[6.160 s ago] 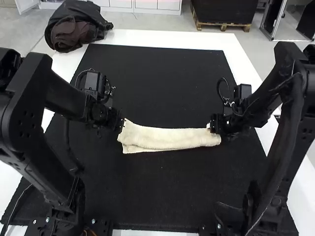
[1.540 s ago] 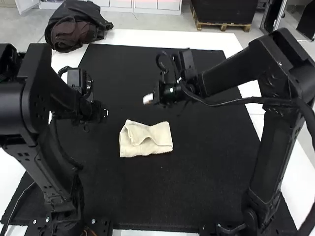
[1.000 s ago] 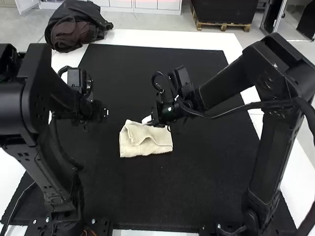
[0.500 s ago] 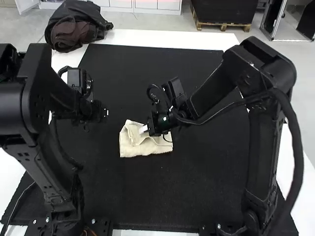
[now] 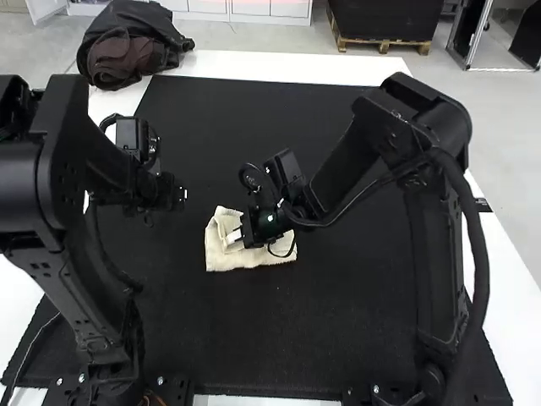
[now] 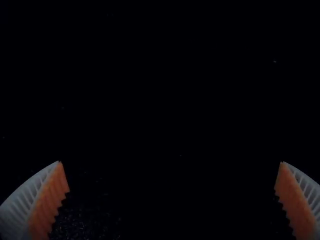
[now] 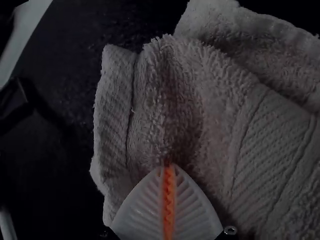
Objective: Fold the towel.
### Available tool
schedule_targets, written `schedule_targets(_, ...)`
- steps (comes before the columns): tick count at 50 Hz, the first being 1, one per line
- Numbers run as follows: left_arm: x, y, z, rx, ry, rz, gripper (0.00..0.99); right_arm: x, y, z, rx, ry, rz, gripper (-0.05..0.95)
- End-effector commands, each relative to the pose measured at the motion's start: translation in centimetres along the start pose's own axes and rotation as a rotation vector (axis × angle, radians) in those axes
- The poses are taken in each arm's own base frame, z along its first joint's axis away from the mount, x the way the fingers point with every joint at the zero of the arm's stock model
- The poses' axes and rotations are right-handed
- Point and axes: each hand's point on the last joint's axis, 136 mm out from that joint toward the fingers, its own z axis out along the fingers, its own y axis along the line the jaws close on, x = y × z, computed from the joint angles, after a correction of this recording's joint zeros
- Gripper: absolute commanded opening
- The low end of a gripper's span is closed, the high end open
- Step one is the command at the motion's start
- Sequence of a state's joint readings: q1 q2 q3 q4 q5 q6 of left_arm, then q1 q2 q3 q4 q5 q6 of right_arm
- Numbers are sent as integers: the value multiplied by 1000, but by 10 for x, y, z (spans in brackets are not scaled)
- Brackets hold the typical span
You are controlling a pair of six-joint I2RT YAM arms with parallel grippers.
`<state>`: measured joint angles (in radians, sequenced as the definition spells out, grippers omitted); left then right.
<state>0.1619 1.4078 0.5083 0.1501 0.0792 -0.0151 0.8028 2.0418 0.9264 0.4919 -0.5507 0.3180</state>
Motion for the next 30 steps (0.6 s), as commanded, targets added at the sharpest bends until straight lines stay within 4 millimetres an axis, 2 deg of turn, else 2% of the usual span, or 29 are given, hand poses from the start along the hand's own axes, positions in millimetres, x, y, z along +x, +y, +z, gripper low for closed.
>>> schedule_targets(1, -30, 4, -8, 0, -75, 5, 969, -4, 10, 8, -45, -5, -5, -21)
schedule_targets(14, -32, 7, -8, -4, -81, 3, 969, 1, 3, 22, -61, 0, 2, -21)
schedule_targets(30, -37, 4, -10, 15, -82, 11, 969, -4, -1, 37, -105, -38, 24, -20)
